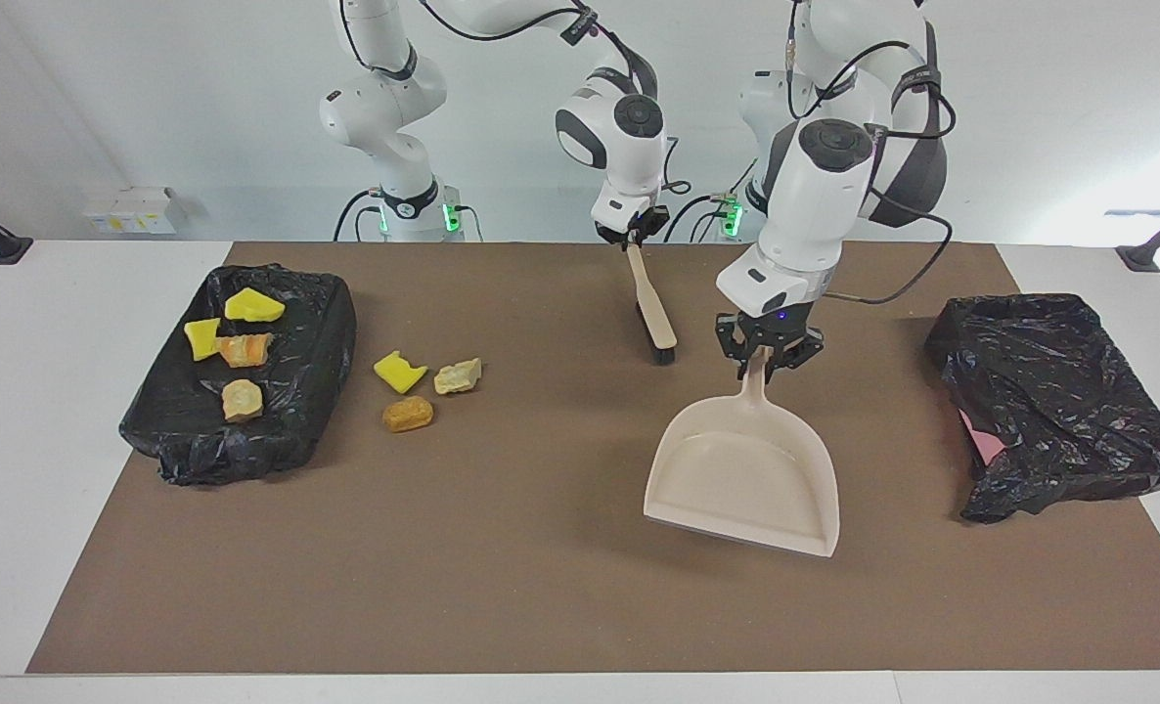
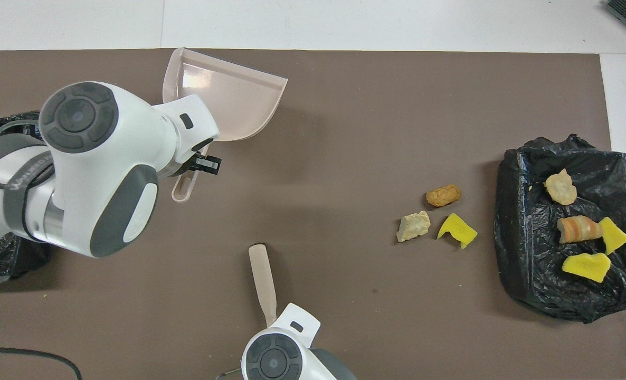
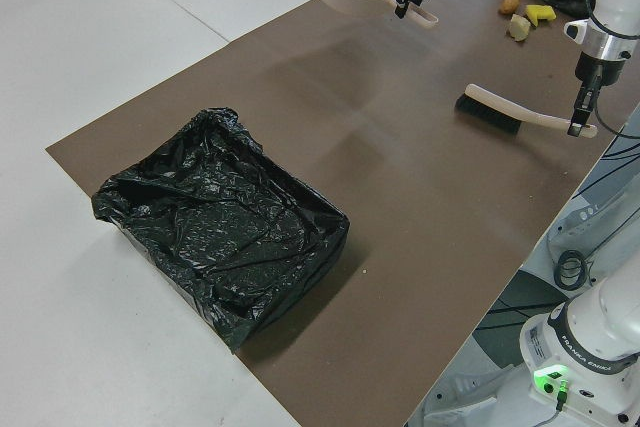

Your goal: Sweep and dump trash in bin

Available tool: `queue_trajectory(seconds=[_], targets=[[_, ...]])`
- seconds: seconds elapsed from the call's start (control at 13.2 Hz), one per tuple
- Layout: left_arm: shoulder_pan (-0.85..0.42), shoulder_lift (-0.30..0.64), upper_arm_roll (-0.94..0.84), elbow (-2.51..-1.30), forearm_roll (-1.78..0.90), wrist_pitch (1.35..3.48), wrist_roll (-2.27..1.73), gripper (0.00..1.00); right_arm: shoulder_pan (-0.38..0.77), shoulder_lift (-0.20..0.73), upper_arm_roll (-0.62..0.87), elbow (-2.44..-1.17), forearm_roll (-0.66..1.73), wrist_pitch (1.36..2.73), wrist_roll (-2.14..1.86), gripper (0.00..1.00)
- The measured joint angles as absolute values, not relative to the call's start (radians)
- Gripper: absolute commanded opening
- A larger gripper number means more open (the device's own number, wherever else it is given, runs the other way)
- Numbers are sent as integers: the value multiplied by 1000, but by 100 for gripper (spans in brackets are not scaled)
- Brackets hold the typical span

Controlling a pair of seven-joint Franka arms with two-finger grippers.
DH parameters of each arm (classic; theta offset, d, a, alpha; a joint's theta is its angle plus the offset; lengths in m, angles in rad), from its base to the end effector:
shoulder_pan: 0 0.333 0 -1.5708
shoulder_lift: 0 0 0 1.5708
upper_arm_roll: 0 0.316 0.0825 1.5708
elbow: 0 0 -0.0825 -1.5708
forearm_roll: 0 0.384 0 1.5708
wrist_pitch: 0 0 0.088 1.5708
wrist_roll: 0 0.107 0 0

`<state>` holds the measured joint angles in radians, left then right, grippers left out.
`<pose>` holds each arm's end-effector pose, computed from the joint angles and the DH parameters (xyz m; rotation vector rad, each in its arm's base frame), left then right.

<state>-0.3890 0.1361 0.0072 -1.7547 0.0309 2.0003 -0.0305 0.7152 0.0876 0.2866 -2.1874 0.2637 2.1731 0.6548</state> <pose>0.5706 -0.2273 0.4957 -3.0785 0.5646 -0.1774 0.2796 0.4543 0.3426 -3.0216 -0.2823 0.3660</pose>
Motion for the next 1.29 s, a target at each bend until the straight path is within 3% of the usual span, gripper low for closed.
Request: queue_trajectory(seconds=[0.3, 0.91, 1.06, 1.29], targets=[[-339, 106, 11, -1754, 31, 1907, 195, 0, 717, 35, 280, -2186, 264, 2141, 657, 0], [-250, 94, 14, -1771, 32, 1808, 695, 0, 530, -322, 267, -2258, 146, 1699, 697, 0], [-235, 77, 14, -1803, 32, 1806, 844, 0, 443, -361, 269, -2271, 113, 1652, 701, 0], [-232, 63, 10, -1847, 32, 1809, 1008, 0, 222, -342, 266, -2288, 46, 1652, 552, 0]])
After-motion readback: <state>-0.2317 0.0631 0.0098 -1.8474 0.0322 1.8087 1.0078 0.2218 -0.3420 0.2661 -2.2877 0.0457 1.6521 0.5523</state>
